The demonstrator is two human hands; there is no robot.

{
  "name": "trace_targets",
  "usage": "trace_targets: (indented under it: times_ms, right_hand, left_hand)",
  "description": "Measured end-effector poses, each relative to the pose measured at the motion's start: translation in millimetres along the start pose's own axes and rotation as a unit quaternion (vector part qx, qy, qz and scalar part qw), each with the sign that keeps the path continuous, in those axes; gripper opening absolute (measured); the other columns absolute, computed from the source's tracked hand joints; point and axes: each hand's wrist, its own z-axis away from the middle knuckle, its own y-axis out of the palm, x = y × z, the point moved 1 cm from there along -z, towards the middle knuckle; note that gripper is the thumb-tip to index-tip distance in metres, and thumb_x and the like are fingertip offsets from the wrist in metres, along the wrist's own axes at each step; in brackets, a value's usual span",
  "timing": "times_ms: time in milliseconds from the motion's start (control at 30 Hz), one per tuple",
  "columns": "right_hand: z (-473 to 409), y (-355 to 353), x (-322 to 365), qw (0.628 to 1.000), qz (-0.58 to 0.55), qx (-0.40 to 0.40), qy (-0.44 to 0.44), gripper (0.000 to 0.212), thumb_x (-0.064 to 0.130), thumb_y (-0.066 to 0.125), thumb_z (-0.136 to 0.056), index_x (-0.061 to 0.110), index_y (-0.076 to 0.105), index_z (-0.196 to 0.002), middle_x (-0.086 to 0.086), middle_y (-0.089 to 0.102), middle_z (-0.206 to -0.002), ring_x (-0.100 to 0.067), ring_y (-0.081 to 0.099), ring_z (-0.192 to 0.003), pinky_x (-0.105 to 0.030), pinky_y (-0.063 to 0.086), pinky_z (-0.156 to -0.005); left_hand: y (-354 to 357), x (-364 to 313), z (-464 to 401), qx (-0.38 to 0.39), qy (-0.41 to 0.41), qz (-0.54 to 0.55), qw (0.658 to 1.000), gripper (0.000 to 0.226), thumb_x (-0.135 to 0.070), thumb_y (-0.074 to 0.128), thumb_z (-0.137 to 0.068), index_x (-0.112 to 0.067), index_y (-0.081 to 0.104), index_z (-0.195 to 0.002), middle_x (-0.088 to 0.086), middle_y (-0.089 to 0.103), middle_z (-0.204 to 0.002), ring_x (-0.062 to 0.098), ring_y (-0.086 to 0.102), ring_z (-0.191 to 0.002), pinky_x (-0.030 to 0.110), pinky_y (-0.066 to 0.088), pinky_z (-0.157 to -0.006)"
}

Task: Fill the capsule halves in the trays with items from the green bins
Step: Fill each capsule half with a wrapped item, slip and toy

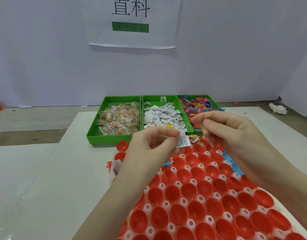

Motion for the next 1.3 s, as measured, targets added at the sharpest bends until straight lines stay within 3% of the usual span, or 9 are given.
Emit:
trace_targets:
  times_ms: [133, 233, 300, 400, 567, 700, 900, 1133, 1300]
  right_hand:
    - [7, -3, 9, 0.994, -0.107, -0.019, -0.005, 0.016, 0.025, 0.061, -0.064, 0.023, 0.076, -0.07, 0.004, 0.072, -0.07, 0.003, 0.062, -0.064, -0.006, 0.044, -0.056]
    - [12, -2, 9, 0.988, -0.147, -0.03, 0.03, 0.02, 0.03, 0.064, -0.057, 0.019, 0.072, -0.071, 0.001, 0.075, -0.083, -0.001, 0.067, -0.071, -0.008, 0.045, -0.054]
    - [16, 2, 11, 0.985, -0.167, -0.035, 0.029, 0.018, 0.026, 0.064, -0.058, 0.016, 0.067, -0.073, -0.001, 0.074, -0.08, -0.002, 0.068, -0.069, -0.007, 0.045, -0.053]
    - [18, 4, 11, 0.989, -0.14, -0.051, 0.004, 0.016, 0.021, 0.065, -0.057, 0.014, 0.067, -0.071, -0.001, 0.074, -0.072, -0.003, 0.068, -0.068, -0.005, 0.046, -0.057]
    - [20, 7, 12, 0.99, -0.123, -0.062, -0.022, 0.015, 0.017, 0.066, -0.056, 0.014, 0.072, -0.069, -0.002, 0.074, -0.075, -0.006, 0.07, -0.073, -0.009, 0.049, -0.064]
    - [23, 8, 10, 0.993, -0.092, -0.077, -0.01, 0.021, 0.027, 0.068, -0.05, 0.016, 0.075, -0.068, 0.006, 0.074, -0.083, -0.001, 0.068, -0.083, -0.008, 0.05, -0.068]
    - [25, 10, 2, 0.993, -0.087, -0.075, 0.031, 0.014, 0.028, 0.069, -0.047, 0.019, 0.074, -0.057, -0.001, 0.068, -0.059, -0.006, 0.063, -0.058, -0.012, 0.051, -0.058]
    - [24, 12, -2, 0.993, -0.098, -0.069, 0.023, 0.023, 0.03, 0.073, -0.04, 0.015, 0.073, -0.058, -0.003, 0.069, -0.06, -0.009, 0.065, -0.056, -0.015, 0.053, -0.057]
    - [22, 18, -8, 0.995, -0.061, -0.082, 0.002, 0.039, 0.028, 0.071, -0.05, 0.018, 0.066, -0.087, 0.003, 0.069, -0.061, -0.003, 0.064, -0.056, -0.012, 0.05, -0.057]
  left_hand:
    - [9, -1, 4, 0.017, 0.018, 0.001, 1.0, 0.019, 0.007, 0.057, -0.085, -0.005, 0.069, -0.079, -0.002, 0.068, -0.066, 0.005, 0.067, -0.058, 0.011, 0.051, -0.057]
    - [12, -1, 6, 0.02, 0.042, 0.013, 0.999, 0.018, 0.009, 0.056, -0.085, -0.003, 0.07, -0.081, 0.001, 0.069, -0.069, 0.005, 0.067, -0.062, 0.01, 0.05, -0.057]
    - [15, -3, 8, 0.028, 0.052, 0.025, 0.998, 0.02, 0.009, 0.057, -0.084, -0.006, 0.069, -0.078, -0.002, 0.069, -0.066, 0.008, 0.068, -0.064, 0.01, 0.05, -0.058]
    - [17, -6, 10, 0.048, 0.06, 0.037, 0.996, 0.025, 0.008, 0.056, -0.085, -0.011, 0.069, -0.076, -0.005, 0.07, -0.064, 0.009, 0.069, -0.063, 0.011, 0.051, -0.058]
    - [17, -4, 10, 0.048, 0.071, 0.046, 0.995, 0.021, 0.006, 0.057, -0.085, -0.01, 0.07, -0.082, -0.001, 0.072, -0.071, 0.012, 0.07, -0.068, 0.013, 0.053, -0.062]
    - [17, -3, 11, 0.042, 0.084, 0.038, 0.995, 0.021, 0.005, 0.057, -0.085, -0.011, 0.07, -0.083, 0.0, 0.073, -0.073, 0.012, 0.07, -0.068, 0.014, 0.053, -0.063]
    - [8, -5, 9, 0.05, 0.122, -0.019, 0.991, 0.027, 0.001, 0.058, -0.085, -0.024, 0.062, -0.094, 0.003, 0.073, -0.077, 0.01, 0.07, -0.066, 0.014, 0.053, -0.062]
    - [4, -5, 5, 0.07, 0.115, -0.009, 0.991, 0.028, 0.007, 0.054, -0.085, -0.018, 0.065, -0.093, -0.009, 0.072, -0.072, 0.006, 0.07, -0.071, 0.011, 0.051, -0.064]
    - [3, -6, 4, 0.095, 0.108, -0.037, 0.989, 0.031, 0.005, 0.054, -0.086, -0.023, 0.067, -0.089, -0.014, 0.071, -0.077, 0.0, 0.068, -0.077, 0.009, 0.05, -0.068]
